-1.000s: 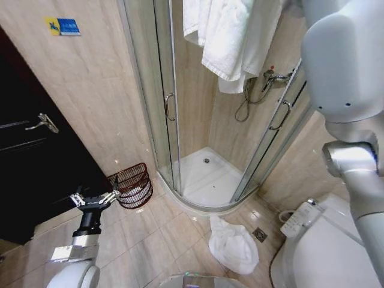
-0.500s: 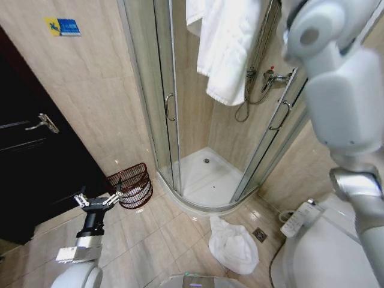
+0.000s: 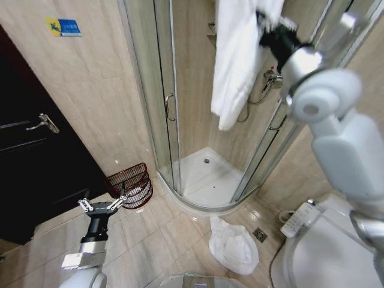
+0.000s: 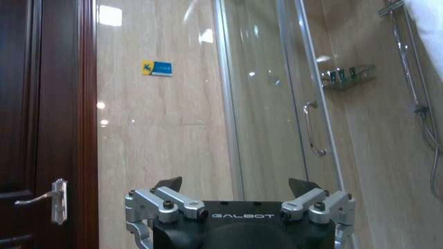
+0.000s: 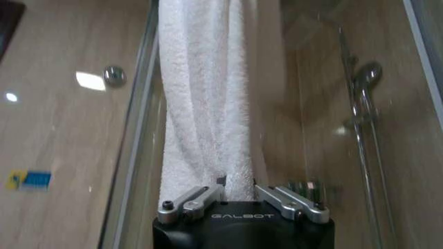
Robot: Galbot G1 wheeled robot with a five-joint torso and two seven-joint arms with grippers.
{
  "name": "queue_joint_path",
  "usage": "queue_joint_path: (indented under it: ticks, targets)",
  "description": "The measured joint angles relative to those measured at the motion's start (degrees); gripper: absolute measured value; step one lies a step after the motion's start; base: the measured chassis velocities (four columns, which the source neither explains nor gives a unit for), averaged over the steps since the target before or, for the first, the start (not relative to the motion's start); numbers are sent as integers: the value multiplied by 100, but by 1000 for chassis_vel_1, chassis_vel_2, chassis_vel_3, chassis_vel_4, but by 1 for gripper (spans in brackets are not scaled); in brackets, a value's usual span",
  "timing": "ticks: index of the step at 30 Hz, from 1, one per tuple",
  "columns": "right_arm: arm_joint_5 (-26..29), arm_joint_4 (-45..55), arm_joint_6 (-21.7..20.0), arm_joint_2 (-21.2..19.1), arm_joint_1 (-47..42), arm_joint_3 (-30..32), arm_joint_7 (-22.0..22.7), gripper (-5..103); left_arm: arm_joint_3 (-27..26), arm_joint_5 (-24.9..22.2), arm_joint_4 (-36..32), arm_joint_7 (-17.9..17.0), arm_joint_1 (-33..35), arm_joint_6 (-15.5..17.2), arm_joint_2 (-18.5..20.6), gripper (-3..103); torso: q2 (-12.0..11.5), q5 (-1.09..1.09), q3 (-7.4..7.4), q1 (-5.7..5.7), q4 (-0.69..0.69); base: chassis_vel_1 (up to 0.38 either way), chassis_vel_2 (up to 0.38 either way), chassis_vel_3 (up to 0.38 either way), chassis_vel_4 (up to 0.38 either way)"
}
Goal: Discard the used towel into the hamper.
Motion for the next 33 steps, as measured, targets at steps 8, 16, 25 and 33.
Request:
queue_joint_path:
  ticks: [8, 16, 25, 33]
  targets:
    - [-87, 432, 52, -147, -1166, 451, 19, 5, 182, 109, 13, -49, -48, 34, -44, 100, 0, -1, 0, 1, 2, 0, 0, 0, 0]
    - [-506, 865, 127, -69, -3107, 1473, -214, 5, 453, 346, -9, -131, -44, 86, -51, 100, -1, 0, 1, 1, 0, 0, 0, 0, 0]
    - [-1389, 1430, 415, 589, -5235, 2388, -637, 5, 650, 537, -93, -172, 50, 116, -20, 100, -1, 1, 0, 1, 0, 0, 0, 0, 0]
    - [-2027, 1685, 598, 1146, -6020, 2402, -758, 5, 723, 598, -111, -172, 131, 66, -12, 100, -1, -3, 0, 1, 1, 0, 0, 0, 0]
